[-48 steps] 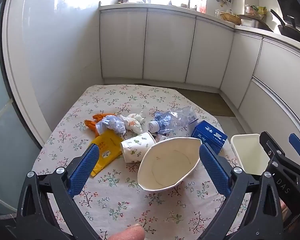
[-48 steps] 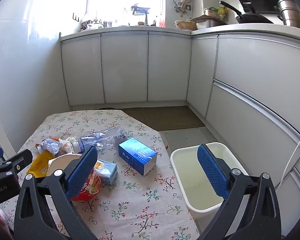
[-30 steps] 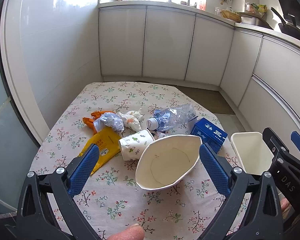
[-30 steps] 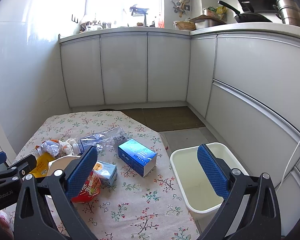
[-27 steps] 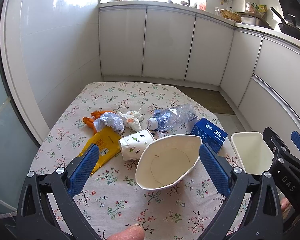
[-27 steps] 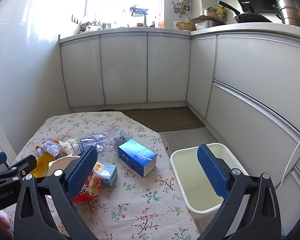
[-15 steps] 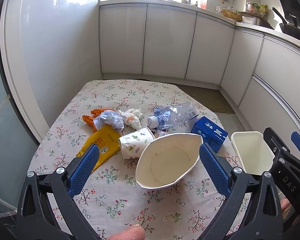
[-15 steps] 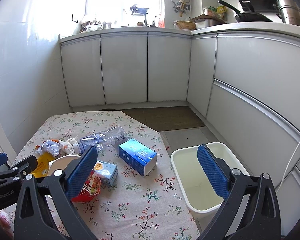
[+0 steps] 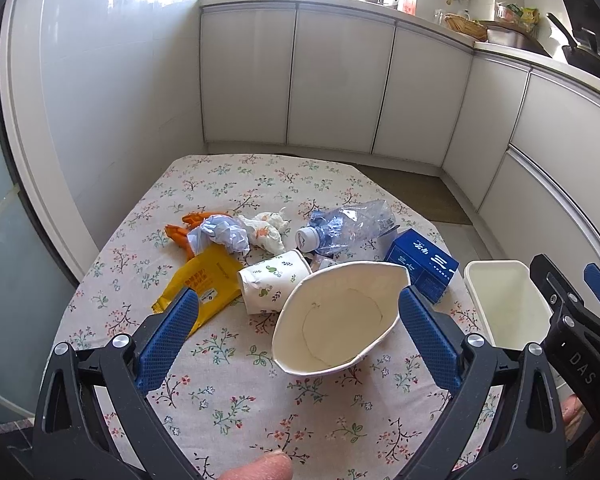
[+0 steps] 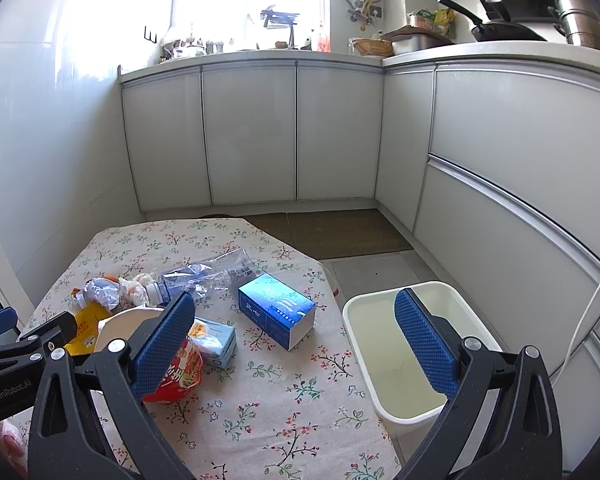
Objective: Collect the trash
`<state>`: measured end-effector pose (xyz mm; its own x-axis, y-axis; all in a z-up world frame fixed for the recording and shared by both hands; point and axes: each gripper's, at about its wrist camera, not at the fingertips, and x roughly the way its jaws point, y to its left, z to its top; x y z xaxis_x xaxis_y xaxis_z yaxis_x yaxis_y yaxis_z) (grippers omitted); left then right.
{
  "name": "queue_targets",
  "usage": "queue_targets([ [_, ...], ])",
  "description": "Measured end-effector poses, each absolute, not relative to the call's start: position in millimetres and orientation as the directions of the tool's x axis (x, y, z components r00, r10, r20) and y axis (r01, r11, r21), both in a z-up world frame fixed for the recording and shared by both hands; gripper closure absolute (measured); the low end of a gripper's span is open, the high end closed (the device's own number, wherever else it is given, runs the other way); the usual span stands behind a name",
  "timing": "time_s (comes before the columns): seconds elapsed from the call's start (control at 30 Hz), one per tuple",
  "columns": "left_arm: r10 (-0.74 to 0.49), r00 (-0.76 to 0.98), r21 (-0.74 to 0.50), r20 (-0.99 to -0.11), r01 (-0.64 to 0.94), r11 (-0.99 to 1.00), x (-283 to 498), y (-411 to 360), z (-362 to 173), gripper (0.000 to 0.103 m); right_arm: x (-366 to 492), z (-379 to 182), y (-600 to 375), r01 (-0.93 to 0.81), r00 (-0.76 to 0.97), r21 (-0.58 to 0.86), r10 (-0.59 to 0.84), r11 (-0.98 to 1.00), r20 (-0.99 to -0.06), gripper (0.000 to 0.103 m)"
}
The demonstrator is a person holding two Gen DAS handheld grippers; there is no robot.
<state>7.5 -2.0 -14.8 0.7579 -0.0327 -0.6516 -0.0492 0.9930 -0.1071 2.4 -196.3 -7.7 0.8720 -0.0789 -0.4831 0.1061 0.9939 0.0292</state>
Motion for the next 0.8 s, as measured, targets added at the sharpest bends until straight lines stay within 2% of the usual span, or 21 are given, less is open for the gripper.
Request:
queue_targets([
  [0.2, -0.051, 0.754, -0.136, -0.654, -0.050, 0.989, 8.6, 0.1, -13.6, 0.007, 5.4, -9.2, -196.8, 0.101, 0.857, 0.035, -0.069, 0.994, -0.511, 0.006],
  [0.47, 0.030, 0.750, -0.068, -0.660, -0.100, 0.993, 25.0, 16.2, 1.9, 0.007, 27.4, -14.1, -198.3, 0.065, 0.797, 0.089, 0.002, 0.994, -0.604, 0.006],
  [0.63, 0.064, 0.761, -0.070, -0.646, -0.142, 0.987, 45.6, 41.2, 29.3, 0.007, 47.3, -5.6, -198.6, 0.046, 0.732, 0.046, -0.002, 0.998, -0.681, 0.006],
  [0.8, 0.107, 0.760, -0.024, -0.641, -0.159, 0.987, 73.6, 68.5, 46.3, 0.007, 76.6, 5.9, -200.0, 0.011, 0.699, 0.090, 0.057, 0.996, -0.713, 0.006],
])
